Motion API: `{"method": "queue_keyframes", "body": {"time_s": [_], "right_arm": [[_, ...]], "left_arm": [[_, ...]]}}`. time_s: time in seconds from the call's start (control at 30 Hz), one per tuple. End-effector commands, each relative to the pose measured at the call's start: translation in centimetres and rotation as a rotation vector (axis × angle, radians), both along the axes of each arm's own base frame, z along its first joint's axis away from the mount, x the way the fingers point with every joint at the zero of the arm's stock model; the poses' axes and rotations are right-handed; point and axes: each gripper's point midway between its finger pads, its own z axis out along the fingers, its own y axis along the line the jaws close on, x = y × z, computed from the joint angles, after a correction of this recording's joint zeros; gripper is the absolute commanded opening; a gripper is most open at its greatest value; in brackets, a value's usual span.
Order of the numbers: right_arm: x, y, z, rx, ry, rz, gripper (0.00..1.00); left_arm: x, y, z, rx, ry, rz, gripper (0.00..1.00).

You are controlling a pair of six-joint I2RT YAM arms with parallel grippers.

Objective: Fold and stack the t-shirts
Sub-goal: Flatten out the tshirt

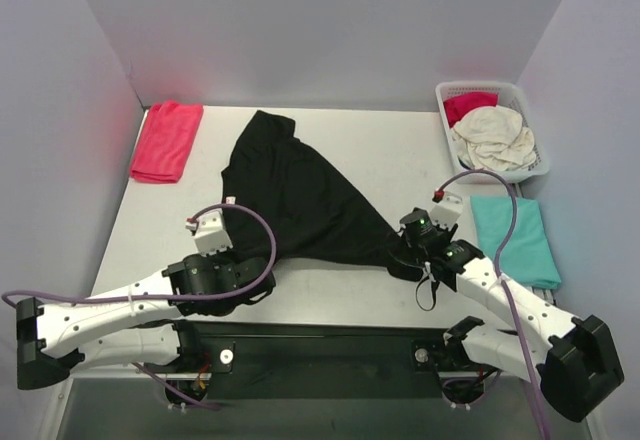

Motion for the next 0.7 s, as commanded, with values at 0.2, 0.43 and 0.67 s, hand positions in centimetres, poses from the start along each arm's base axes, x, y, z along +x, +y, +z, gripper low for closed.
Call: {"method": "queue_keyframes", "body": {"time_s": [0.2, 0.43, 0.67], "right_arm": [[-4.8, 1.7, -3.3, 0.0, 0.138, 0.098, 0.35], [-7.2, 6.6, -2.6, -0.006, 0.172, 0.309, 0.3], [-9.9, 10.5, -2.0, -0.029, 0.171, 0.514, 0.4]], "left_arm": [[2.1, 5.6, 7.2, 0.042, -0.239, 0.14, 0.0], [3.9, 4.8, 10.9, 0.06, -0.309, 0.116, 0.0], [8.1, 2.2, 16.7, 0.032, -0.4, 0.057, 0.0]]}}
